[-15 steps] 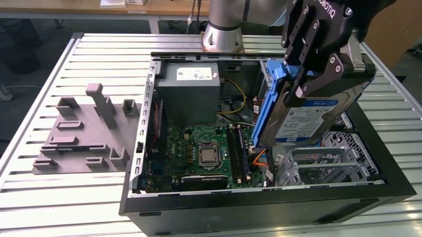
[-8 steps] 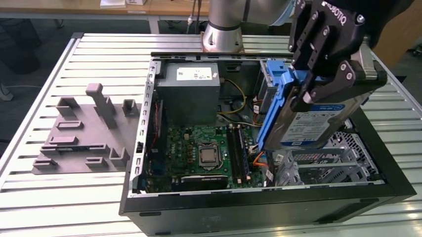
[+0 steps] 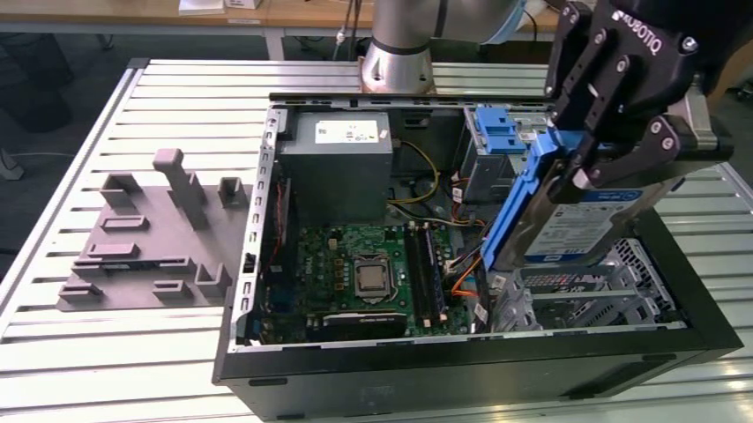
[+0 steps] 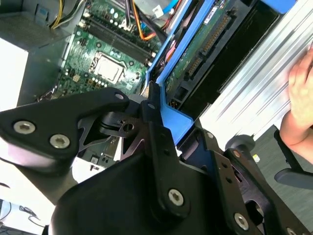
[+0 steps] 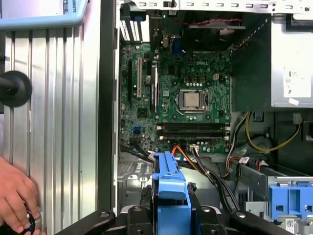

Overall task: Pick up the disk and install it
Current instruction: 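Insert the disk into the insertion slot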

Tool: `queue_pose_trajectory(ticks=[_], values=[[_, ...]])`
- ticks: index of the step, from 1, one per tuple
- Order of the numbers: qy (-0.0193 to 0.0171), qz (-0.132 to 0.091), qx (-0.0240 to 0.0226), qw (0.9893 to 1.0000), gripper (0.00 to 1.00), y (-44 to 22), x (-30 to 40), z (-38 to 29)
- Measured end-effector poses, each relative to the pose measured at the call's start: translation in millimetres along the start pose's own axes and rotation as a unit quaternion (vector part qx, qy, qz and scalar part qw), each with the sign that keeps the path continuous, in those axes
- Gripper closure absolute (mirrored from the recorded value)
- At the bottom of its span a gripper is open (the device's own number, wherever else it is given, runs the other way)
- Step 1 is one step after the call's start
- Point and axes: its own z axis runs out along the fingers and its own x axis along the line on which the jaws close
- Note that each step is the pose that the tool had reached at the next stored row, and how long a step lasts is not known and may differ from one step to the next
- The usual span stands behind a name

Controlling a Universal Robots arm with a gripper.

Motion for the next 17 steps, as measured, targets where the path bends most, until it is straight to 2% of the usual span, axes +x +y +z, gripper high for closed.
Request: queue_pose_trajectory(ticks=[3, 6, 13, 17], values=[[-0.0001, 0.000, 0.0000, 1.0000, 0.64, -8.2, 0.3, 1.2], [0.0000, 0.000, 0.0000, 1.0000, 0.64, -13.2, 0.6, 2.1], [-0.0001, 0.001, 0.0000, 1.0000, 0.64, -15.1, 7.5, 3.1], [-0.0001, 0.001, 0.0000, 1.0000, 0.64, -21.3, 8.1, 4.7]])
